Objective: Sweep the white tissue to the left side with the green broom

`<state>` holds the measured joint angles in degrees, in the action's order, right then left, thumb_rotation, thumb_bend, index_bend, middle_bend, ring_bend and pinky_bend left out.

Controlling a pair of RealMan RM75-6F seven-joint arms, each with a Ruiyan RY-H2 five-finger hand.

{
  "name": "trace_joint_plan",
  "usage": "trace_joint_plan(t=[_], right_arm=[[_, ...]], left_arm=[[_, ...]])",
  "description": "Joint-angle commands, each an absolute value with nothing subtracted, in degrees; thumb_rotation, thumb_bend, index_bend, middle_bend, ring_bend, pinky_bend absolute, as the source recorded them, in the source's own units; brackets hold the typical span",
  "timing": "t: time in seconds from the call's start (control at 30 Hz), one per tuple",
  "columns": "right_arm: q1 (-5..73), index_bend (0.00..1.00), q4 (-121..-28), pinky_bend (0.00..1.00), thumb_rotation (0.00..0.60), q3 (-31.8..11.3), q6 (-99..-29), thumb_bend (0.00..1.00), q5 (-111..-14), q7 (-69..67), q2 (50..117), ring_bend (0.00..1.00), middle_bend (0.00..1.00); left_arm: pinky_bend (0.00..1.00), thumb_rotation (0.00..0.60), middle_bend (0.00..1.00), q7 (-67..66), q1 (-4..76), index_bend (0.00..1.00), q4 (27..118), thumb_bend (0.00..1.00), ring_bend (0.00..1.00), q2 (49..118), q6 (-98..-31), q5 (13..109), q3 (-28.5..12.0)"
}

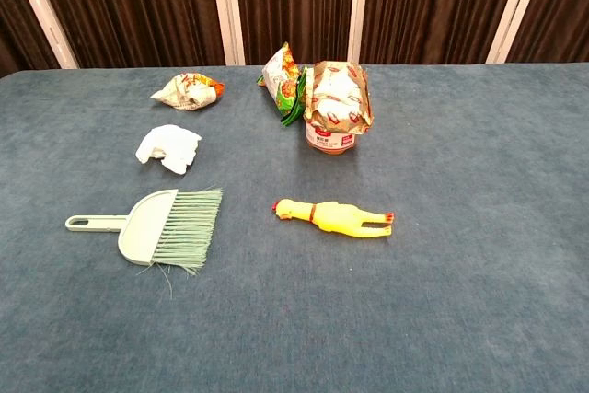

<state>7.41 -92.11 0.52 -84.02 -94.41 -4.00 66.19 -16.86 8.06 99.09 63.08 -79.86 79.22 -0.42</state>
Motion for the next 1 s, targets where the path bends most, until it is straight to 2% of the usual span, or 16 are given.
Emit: trace_joint_plan(t=[0.03,0.3,0.37,0.4,0.43,0.53,0.63,0.7,0.8,0.9,1.0], right_arm=[[7.42,0.00,-92.10,0.00,0.600,0.56,-84.00,0.34,-94.47,-3.96,66.18,0.00,0.00],[7.24,0.00,-92.36,0.00,0.600,0.52,-84.50,0.34,-94.58,-4.44,66.00,0.00,0.00],[7.31,0.00,-92.35,0.00,0.600,0.58,-84.27,0.34,-94.59,-4.46,66.01,0.00,0.00],[7.34,0.00,-92.39,0.00,0.600,0.60,-84.16,0.34,-94.53,-4.50,65.98,0.00,0.00],[7.34,0.00,-92.40,0.00,0.600,0.61,-84.10,0.34,-94.46,-4.60,65.96,0.00,0.00],[7.39,0.00,-92.43,0.00,0.600,0.60,-84.04,0.34,-94.46,-4.78,65.96,0.00,0.00],[7.40,0.00,-92.43,0.00,0.600,0.63,-83.98,0.34,-94.45,-4.88,65.95,0.00,0.00],[7.39,0.00,-92.45,0.00,0.600,0.61,-84.03,0.34,-94.44,-4.93,65.93,0.00,0.00],[7.28,0.00,-92.56,0.00,0.600,0.61,-84.12,0.34,-94.28,-5.25,65.76,0.00,0.00],[7.23,0.00,-92.51,0.00,0.600,0.65,-84.15,0.34,-94.28,-5.55,65.62,0.00,0.00],[7.24,0.00,-92.52,0.00,0.600,0.68,-84.10,0.34,-94.28,-5.77,65.54,0.00,0.00]], left_arm=[[0.00,0.600,0.00,-16.83,8.02,0.00,99.06,0.03,0.00,63.06,-79.85,79.25,-0.42],[0.00,0.600,0.00,-18.17,8.83,0.00,99.67,0.03,0.00,63.23,-78.49,78.51,-0.89],[0.04,0.600,0.00,-19.58,9.65,0.00,100.09,0.03,0.02,63.34,-77.80,77.81,-1.61],[0.11,0.600,0.01,-20.50,10.18,0.00,100.25,0.03,0.08,63.46,-77.49,77.40,-2.11],[0.24,0.600,0.04,-21.61,10.87,0.00,100.43,0.04,0.20,63.58,-77.07,76.88,-2.76],[0.62,0.600,0.19,-24.63,13.24,0.06,100.93,0.07,0.63,64.15,-74.95,74.68,-4.64],[0.84,0.600,0.35,-26.47,15.93,0.23,102.19,0.10,0.85,64.39,-70.65,71.15,-5.91],[0.91,0.600,0.43,-29.29,19.24,0.28,102.68,0.12,0.90,65.33,-66.09,66.98,-7.30],[0.93,0.600,0.47,-35.45,23.68,0.31,101.21,0.13,0.93,68.48,-62.01,61.77,-8.27],[0.94,0.600,0.46,-40.52,26.89,0.31,99.90,0.18,0.94,71.94,-59.77,56.27,-8.39],[0.94,0.600,0.41,-44.00,28.61,0.31,99.07,0.20,0.94,73.82,-59.83,53.26,-8.04]])
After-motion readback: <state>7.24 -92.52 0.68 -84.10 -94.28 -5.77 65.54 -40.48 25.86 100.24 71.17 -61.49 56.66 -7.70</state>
